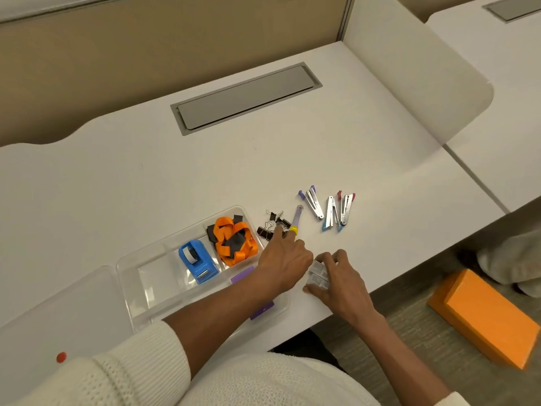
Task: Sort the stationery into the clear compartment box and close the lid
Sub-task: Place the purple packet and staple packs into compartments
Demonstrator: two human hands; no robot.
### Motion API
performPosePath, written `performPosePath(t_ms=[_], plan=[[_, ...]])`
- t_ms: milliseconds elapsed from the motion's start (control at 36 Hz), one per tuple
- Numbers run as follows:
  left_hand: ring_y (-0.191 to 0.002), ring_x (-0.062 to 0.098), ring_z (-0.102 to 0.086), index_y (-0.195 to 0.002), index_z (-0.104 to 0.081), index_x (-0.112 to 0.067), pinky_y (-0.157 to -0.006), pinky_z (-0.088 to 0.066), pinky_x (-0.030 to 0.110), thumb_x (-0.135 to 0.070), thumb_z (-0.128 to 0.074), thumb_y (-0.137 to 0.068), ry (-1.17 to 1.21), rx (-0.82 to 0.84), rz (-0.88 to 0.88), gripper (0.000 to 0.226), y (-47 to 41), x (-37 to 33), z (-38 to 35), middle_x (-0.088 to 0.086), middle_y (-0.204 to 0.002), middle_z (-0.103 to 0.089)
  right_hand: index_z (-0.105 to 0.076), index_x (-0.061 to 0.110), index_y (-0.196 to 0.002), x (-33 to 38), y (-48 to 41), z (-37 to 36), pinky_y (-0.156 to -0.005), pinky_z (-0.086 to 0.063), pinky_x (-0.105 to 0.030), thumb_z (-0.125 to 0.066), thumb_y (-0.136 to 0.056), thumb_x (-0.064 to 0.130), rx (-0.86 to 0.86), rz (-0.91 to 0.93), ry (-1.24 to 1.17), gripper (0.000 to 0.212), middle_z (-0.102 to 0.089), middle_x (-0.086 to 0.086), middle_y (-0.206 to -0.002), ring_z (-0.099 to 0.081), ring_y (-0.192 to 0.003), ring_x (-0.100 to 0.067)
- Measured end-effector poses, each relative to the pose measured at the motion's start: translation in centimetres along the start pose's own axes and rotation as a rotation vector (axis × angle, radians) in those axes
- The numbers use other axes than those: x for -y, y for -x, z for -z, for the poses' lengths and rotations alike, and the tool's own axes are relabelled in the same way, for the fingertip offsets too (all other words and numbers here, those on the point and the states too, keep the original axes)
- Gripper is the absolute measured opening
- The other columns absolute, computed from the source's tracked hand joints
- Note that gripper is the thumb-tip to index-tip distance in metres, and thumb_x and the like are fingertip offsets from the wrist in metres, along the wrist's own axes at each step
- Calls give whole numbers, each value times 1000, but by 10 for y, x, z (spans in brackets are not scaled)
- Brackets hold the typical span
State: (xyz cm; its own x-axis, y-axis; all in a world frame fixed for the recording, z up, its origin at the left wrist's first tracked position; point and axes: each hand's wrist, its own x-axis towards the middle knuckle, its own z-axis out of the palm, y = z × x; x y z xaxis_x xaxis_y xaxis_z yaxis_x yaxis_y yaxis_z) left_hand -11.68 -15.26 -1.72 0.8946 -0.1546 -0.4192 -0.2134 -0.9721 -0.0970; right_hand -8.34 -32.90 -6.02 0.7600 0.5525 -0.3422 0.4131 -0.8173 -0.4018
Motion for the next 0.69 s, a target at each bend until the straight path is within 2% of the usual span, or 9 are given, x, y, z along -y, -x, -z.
performPosePath(t_ms=[111,222,361,417,500,556,639,694], plan=[[-127,42,-57,-117,-68,-10,-111,-38,60,-22,-77,-90,-25,-5,-57,30,-3,-2,-11,20,-124,-66,-48,26,-132,0,-1,0,-73,-55,-25,-79,-76,63,2,8,-11,74,-49,2,-119,-56,-95,-13],[-126,41,-56,-115,-69,-9,-109,-40,59,-20,-81,-85,2,-14,-39,35,-5,-8,-15,21,-124,-66,-48,26,-132,0,-1,-1,-75,-52,-24,-78,-77,62,5,5,-25,73,-55,3,-117,-57,-98,-14],[-122,35,-58,-119,-66,-11,-107,-41,54,-17,-75,-91,27,-56,-38,30,-8,-4,-13,16,-121,-67,-47,27,-130,-2,-1,-3,-79,-55,-29,-78,-77,61,-7,-16,-42,70,-59,4,-118,-57,-99,-14],[-119,32,-60,-122,-66,-13,-105,-42,50,-16,-72,-94,74,-101,-21,29,-7,0,-11,13,-119,-67,-45,29,-127,-3,0,-4,-76,-54,-28,-80,-76,60,-17,-51,-74,69,-61,4,-116,-58,-97,-15],[-114,30,-62,-134,-61,-16,-98,-46,45,-8,-69,-92,249,-200,48,44,-2,10,-6,9,-121,-67,-41,31,-124,-3,1,-2,-67,-51,-26,-80,-76,56,-66,-103,-146,67,-64,4,-109,-61,-87,-15],[-115,27,-63,-137,-60,-19,-94,-51,42,-6,-72,-88,414,-270,116,52,7,19,-1,6,-125,-68,-38,33,-124,-2,0,0,-63,-55,-26,-81,-76,53,-102,-114,-205,67,-61,6,-105,-62,-83,-15],[-112,22,-65,-128,-66,-21,-90,-55,36,-8,-77,-84,717,-341,252,47,25,28,5,2,-124,-70,-39,34,-128,4,-2,4,-69,-56,-22,-82,-78,50,-114,-80,-300,68,-54,10,-108,-60,-89,-14],[-102,14,-65,-121,-70,-24,-84,-56,33,-11,-77,-86,904,-406,355,38,40,33,7,-4,-117,-73,-42,34,-135,10,-4,5,-77,-53,-24,-81,-81,48,-97,-19,-318,69,-58,8,-119,-60,-96,-16]])
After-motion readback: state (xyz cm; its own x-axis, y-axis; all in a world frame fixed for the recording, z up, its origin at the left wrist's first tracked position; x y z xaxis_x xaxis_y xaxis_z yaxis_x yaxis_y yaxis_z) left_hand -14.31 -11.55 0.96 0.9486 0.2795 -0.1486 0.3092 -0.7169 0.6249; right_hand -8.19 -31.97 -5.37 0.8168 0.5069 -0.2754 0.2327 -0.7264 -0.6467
